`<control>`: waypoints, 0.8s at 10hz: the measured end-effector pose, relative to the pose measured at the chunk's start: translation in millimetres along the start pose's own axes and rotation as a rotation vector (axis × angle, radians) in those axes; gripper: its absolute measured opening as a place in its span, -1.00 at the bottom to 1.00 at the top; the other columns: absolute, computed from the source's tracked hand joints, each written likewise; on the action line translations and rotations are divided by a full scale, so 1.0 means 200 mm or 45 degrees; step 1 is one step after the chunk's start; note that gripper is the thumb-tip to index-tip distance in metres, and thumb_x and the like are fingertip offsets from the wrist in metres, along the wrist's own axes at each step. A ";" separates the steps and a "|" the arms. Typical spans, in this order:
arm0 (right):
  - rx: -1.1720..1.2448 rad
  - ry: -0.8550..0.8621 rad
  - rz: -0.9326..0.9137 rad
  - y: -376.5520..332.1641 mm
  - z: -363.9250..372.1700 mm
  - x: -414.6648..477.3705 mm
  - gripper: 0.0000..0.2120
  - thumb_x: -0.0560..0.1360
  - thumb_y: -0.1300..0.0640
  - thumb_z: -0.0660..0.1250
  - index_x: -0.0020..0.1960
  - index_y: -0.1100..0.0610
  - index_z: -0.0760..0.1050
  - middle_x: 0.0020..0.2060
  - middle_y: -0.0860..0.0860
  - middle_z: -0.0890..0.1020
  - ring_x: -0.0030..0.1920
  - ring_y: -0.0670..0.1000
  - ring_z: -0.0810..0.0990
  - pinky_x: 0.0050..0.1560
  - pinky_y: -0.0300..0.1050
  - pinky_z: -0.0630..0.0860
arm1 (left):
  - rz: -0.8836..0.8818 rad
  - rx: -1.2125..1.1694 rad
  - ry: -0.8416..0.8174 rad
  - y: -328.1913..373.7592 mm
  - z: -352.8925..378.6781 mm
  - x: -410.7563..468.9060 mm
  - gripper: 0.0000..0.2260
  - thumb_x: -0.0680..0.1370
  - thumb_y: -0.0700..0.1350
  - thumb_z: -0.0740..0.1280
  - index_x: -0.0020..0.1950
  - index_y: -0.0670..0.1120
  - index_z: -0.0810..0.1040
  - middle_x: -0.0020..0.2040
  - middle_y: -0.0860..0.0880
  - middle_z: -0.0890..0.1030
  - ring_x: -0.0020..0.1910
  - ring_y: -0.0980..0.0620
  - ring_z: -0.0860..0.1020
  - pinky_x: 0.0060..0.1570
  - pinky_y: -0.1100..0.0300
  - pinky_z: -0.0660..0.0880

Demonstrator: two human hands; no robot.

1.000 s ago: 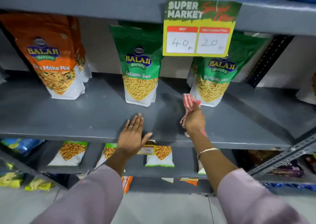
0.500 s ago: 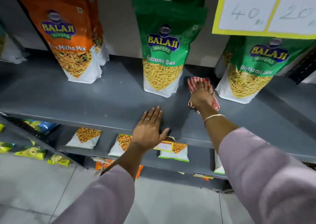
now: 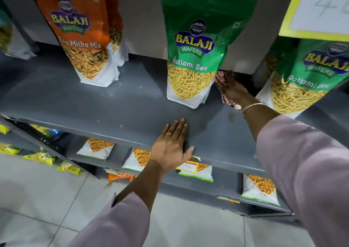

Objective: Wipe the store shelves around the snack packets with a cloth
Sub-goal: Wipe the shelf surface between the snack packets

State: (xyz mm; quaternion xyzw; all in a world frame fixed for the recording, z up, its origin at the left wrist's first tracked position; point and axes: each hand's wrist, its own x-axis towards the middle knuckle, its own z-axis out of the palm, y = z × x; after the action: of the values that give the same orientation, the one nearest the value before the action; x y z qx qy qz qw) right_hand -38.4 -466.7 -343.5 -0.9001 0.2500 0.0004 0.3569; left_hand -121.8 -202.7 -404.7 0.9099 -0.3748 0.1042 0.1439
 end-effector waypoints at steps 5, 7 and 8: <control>-0.001 -0.740 -0.164 0.06 -0.15 -0.70 -0.68 0.57 0.19 0.24 0.32 0.12 0.49 0.17 0.00 0.61 0.02 -0.25 0.64 0.12 -0.39 0.49 | -0.044 0.064 -0.132 0.03 -0.06 -0.01 -0.43 0.42 0.08 0.07 0.21 -0.28 0.54 0.22 -0.23 0.56 0.19 -0.18 0.54 0.24 -0.02 0.35; 0.070 -1.224 0.074 0.03 -0.37 -0.80 -0.77 0.57 0.32 0.20 0.18 0.19 0.50 -0.31 -0.21 0.72 -0.29 -0.24 0.65 -0.20 -0.38 0.58 | -0.041 0.027 -0.167 0.03 -0.06 -0.02 -0.44 0.45 0.05 0.06 0.20 -0.31 0.54 0.21 -0.26 0.56 0.18 -0.21 0.54 0.18 -0.17 0.40; 0.430 -0.438 0.104 0.07 -0.32 -0.78 -0.73 0.57 0.38 0.17 0.10 0.12 0.55 -0.24 -0.16 0.72 -0.25 -0.18 0.67 -0.18 -0.35 0.58 | -0.030 0.017 -0.176 0.02 -0.05 -0.02 -0.43 0.45 0.05 0.04 0.21 -0.32 0.53 0.22 -0.27 0.55 0.20 -0.22 0.53 0.20 -0.17 0.39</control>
State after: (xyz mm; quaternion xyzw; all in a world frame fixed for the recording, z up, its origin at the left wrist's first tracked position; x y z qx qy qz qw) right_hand -192.8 -446.4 -278.0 -0.8034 0.2182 0.1263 0.5394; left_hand -128.6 -199.8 -395.1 0.9203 -0.3723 0.0419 0.1128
